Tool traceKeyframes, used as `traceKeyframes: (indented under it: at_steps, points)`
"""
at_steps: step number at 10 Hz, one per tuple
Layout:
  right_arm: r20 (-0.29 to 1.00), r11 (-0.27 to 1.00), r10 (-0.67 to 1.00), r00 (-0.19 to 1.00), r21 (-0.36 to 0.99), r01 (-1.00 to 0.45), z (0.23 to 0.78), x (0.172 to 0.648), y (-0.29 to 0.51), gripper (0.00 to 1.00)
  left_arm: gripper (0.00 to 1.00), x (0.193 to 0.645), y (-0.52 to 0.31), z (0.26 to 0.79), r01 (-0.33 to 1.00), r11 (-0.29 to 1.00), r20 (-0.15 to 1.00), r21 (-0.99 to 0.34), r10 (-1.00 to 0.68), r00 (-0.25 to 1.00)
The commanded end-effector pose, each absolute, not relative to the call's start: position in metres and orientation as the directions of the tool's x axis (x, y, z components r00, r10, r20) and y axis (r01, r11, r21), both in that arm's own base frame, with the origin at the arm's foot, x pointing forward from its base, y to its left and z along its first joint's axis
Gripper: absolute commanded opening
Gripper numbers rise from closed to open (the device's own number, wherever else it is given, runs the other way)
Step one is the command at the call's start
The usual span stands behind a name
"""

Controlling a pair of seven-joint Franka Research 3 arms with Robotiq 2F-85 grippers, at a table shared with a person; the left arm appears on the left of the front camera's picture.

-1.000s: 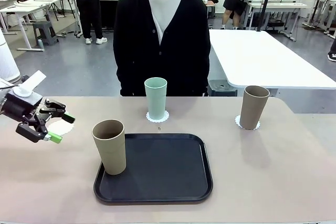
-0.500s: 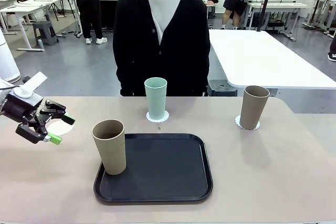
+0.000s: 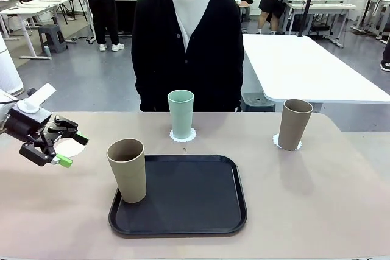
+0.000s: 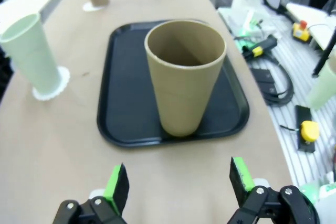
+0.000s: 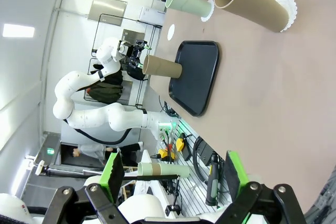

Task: Place coasters on the table and set cups on them.
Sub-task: Take one Reusable plastic cup from the Flat Tray and place it on a coaster set by the human.

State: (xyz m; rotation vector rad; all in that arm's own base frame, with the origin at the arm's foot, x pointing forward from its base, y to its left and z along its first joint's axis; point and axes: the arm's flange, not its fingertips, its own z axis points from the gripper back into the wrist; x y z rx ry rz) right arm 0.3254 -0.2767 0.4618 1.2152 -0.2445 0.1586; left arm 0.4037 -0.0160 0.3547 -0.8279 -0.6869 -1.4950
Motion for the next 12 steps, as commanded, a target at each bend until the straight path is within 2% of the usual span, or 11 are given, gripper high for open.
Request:
traceKeyframes:
  at_steps: [1,2,6,9,12]
  points:
    - [0.267,0.348,0.0,0.964,0.904,-0.25,0.462,0.324,-0.277,1.0,1.0,0.434,-0.002,0.335,0.977,-0.197,0.905,-0.081,-0.425,-0.011]
    - [0.267,0.348,0.0,0.964,0.904,-0.25,0.462,0.324,-0.277,1.0,1.0,0.436,0.001,0.329,0.969,-0.238,0.931,-0.069,-0.365,-0.023]
    - [0.267,0.348,0.0,0.964,0.904,-0.25,0.462,0.324,-0.277,1.0,1.0,0.43,-0.003,0.292,0.966,-0.25,0.972,0.073,-0.201,-0.125]
    - [0.267,0.348,0.0,0.964,0.904,-0.25,0.462,0.324,-0.277,1.0,1.0,0.427,-0.014,0.281,0.981,-0.18,0.967,0.076,-0.227,-0.117]
    - [0.267,0.348,0.0,0.964,0.904,-0.25,0.462,0.324,-0.277,1.0,1.0,0.436,-0.027,0.279,0.984,-0.176,0.968,0.043,-0.235,-0.084]
